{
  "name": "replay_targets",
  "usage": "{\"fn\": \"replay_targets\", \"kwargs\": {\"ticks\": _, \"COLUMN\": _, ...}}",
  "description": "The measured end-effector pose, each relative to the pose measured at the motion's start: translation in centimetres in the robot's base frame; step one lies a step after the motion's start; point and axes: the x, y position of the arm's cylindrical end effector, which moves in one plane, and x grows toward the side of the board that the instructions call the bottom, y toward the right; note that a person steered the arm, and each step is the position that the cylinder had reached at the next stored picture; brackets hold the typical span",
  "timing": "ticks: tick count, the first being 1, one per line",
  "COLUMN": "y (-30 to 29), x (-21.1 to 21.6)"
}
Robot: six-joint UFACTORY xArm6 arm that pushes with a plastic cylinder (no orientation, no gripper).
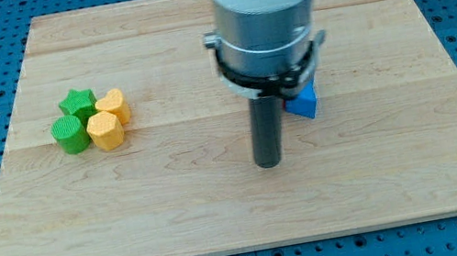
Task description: Slide the green star along with green circle a bit down
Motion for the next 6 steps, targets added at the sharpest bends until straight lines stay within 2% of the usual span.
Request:
{"fn": "replay_targets", "kwargs": {"ticks": 1, "y": -1.3, "x": -1.7}}
{"fn": "replay_targets", "kwargs": {"ticks": 2, "y": -1.1, "x": -5.2}}
{"fn": "replay_targets", "kwargs": {"ticks": 5, "y": -3.5, "x": -18.5}}
{"fn": "replay_targets", "kwargs": {"ticks": 6, "y": -11.6, "x": -21.0}}
